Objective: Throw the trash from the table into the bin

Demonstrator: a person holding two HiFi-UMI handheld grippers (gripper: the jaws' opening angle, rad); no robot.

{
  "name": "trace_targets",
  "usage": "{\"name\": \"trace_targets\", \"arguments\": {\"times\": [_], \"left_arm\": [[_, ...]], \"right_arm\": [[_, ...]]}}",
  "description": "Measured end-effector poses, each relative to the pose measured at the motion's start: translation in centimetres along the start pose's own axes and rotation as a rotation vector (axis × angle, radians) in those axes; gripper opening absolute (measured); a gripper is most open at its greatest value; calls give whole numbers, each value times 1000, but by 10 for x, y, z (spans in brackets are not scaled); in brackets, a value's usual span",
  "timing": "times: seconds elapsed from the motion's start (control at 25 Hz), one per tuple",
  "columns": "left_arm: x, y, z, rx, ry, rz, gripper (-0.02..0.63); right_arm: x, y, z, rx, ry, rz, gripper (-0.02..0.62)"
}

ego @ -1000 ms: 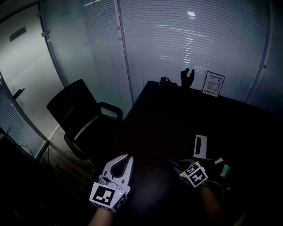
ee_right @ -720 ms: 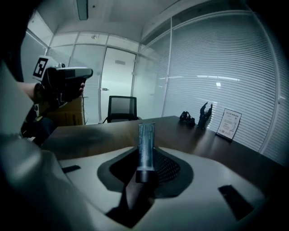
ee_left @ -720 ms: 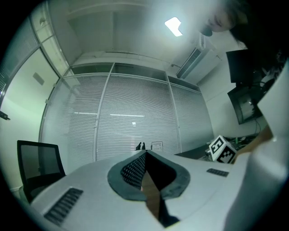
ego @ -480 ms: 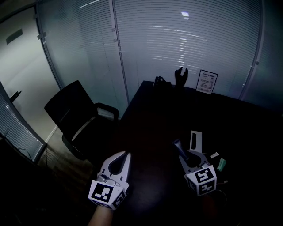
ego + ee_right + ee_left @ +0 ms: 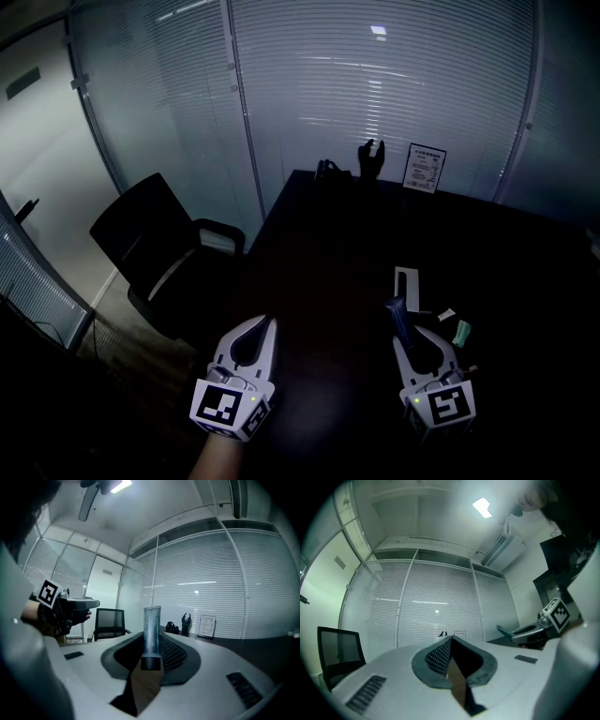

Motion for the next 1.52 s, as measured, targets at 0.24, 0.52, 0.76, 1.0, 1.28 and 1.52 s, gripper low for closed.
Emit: {"name": "trace_targets", "arguments": {"times": [0.24,0.52,0.76,1.0,1.28,1.52], "left_arm": [[-16,-5,-6,-15,-16,-52,0],[-47,-9,4,-16,-35,-75,0],[-89,-10,14,-9,-33,-85,0],[-139,-12,16,-5,-37,-128,0],[-196,-17,17,-23,-49,-185,0],[-225,-35,21,-30,-50,-260,0]], "right_arm": [[-30,19,8,7,-20,-56,110],[-61,44,15,-25,-38,-102,110],[-93,74,16,-41,-45,-139,110],[-128,118,13,-49,-47,-170,110],[-184,174,5,-54,-50,-244,110],[-233,201,4,-46,-43,-318,110]]}}
Point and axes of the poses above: the fingertips, and each gripper's own axes: x forward along the fingers, y to its left, z out of its top, the point moved 9 cm from there along -x, backward along the fingers, and after that the axes turned 14 degrees about z, right-handed, at the moved point
